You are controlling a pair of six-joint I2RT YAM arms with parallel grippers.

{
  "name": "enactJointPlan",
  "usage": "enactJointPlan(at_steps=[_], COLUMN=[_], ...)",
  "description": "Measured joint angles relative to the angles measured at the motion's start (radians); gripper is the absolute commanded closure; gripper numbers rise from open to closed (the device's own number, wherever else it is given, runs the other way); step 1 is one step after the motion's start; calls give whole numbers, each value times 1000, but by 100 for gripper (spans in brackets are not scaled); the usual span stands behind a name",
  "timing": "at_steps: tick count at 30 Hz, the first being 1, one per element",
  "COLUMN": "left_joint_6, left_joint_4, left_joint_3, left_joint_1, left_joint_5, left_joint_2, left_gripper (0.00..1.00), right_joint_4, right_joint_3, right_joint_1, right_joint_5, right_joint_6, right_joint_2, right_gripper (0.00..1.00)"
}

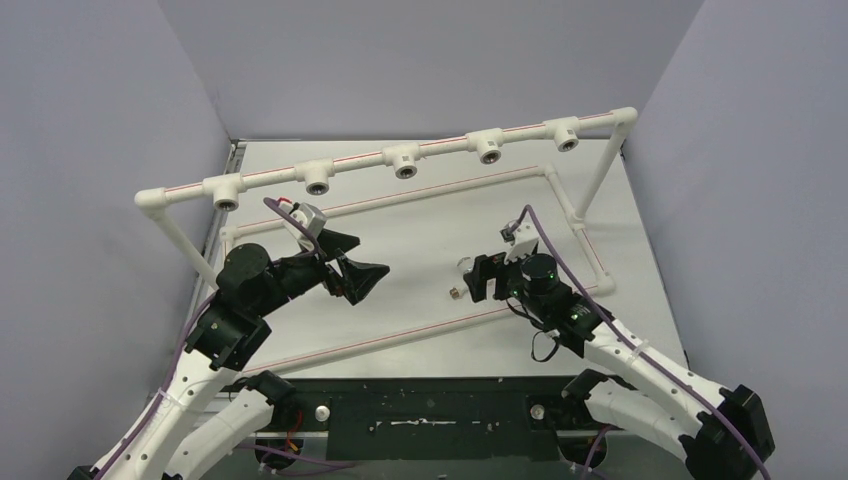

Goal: Install the water faucets

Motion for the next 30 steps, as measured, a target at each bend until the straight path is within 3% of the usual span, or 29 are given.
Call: enactJointPlan(at_steps=[12,22,30], left_joint_6=[0,0,0], left_joint_4=[0,0,0], left_joint_3=[0,0,0], left_joint_1=[-6,-13,-13], left_joint_5=[-18,-20,-20], left_joint_2=[0,2,12], left_gripper=[3,3,3], right_joint_4=[263,378,428], right_joint_3=[-37,-37,-6], right_joint_1=[-11,-129,-133], right_joint_5=[71,-36,-80], right_joint_6=[-23,0,-3], right_joint_2=[260,492,600], right_gripper=[11,16,19])
